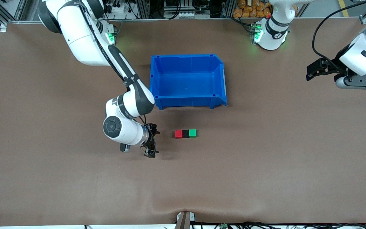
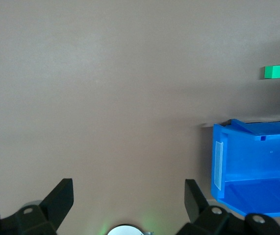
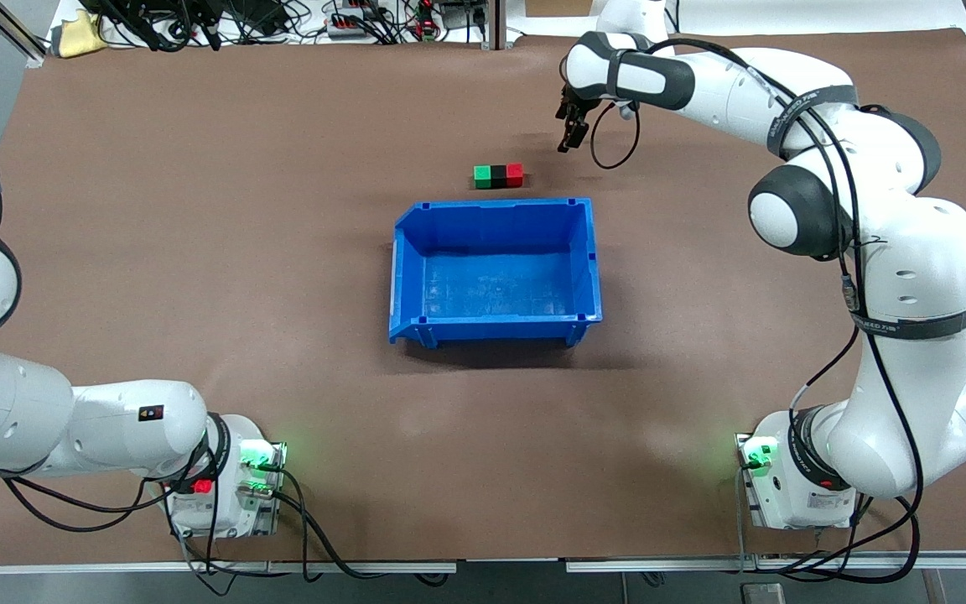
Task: Attach green and red cubes to black cube
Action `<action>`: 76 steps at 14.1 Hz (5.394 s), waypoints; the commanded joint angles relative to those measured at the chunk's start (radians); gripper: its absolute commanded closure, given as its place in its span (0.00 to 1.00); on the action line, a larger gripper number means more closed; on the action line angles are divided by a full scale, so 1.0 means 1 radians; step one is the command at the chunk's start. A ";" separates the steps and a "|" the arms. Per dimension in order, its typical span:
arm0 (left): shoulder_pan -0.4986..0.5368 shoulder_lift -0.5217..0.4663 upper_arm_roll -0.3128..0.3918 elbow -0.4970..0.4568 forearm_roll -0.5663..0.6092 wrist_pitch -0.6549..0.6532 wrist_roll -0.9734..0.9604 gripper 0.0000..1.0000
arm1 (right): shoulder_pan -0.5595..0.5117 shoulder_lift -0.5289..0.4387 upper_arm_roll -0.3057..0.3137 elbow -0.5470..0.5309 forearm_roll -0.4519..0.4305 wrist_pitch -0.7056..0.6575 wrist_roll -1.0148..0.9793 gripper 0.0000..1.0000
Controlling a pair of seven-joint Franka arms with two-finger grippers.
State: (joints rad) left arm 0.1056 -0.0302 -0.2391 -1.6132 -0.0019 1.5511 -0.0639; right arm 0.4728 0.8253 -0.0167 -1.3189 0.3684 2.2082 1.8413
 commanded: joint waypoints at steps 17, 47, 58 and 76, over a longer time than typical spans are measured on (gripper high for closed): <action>0.005 0.004 -0.008 0.016 0.010 0.012 -0.013 0.00 | -0.091 -0.069 0.021 -0.013 0.000 -0.096 -0.310 0.00; 0.002 0.046 -0.006 0.072 0.022 0.015 -0.011 0.00 | -0.220 -0.183 0.012 0.003 -0.020 -0.341 -0.743 0.00; 0.003 0.046 -0.006 0.072 0.026 0.015 -0.013 0.00 | -0.270 -0.216 0.012 0.004 -0.057 -0.409 -0.916 0.00; 0.011 0.046 -0.006 0.072 0.025 0.015 -0.013 0.00 | -0.319 -0.242 0.018 0.007 -0.131 -0.501 -1.045 0.00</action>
State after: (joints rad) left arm 0.1111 0.0050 -0.2379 -1.5653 0.0062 1.5732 -0.0639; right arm 0.1756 0.6054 -0.0198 -1.2986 0.2478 1.7218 0.8144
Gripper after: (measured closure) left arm 0.000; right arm 0.000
